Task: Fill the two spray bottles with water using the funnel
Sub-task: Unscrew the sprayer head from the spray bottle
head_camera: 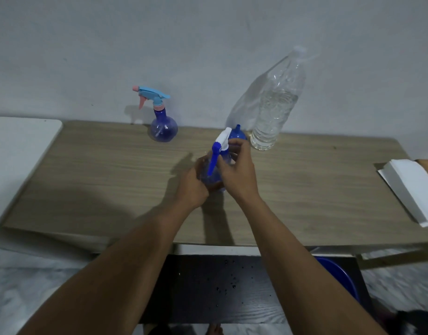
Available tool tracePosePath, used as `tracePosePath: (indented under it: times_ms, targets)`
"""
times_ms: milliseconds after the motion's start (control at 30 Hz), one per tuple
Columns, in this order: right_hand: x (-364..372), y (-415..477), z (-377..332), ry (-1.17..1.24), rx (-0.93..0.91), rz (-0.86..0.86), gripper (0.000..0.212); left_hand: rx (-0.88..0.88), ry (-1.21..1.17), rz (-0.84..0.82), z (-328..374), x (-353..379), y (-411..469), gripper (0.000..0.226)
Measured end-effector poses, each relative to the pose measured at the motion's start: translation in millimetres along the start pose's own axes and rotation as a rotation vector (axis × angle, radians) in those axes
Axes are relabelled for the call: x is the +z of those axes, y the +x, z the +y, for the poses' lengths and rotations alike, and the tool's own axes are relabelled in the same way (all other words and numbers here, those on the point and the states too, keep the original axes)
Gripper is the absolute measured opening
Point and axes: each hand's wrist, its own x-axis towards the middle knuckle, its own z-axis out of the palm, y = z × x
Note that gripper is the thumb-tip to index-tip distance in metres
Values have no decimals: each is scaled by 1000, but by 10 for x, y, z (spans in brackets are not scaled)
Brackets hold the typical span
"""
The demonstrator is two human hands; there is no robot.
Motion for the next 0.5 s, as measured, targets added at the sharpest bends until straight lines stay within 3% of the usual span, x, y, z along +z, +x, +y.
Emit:
tracePosePath:
  times_ms: [100,233,333,500]
  targets:
    - [-16,71,47,-44,-13,-21,30,16,-73,-28,71,28,-36,62]
    - [-43,59,92,-64,-36,-98,34,37,-55,-29,47,53,-11,61]
    - [-48,48,74,-24,-31,-62,42,29,-50,-30,18,56,-21,69]
    - [-55,93,103,-63,-50,-93,31,25,-83,-37,36,61,-9,68]
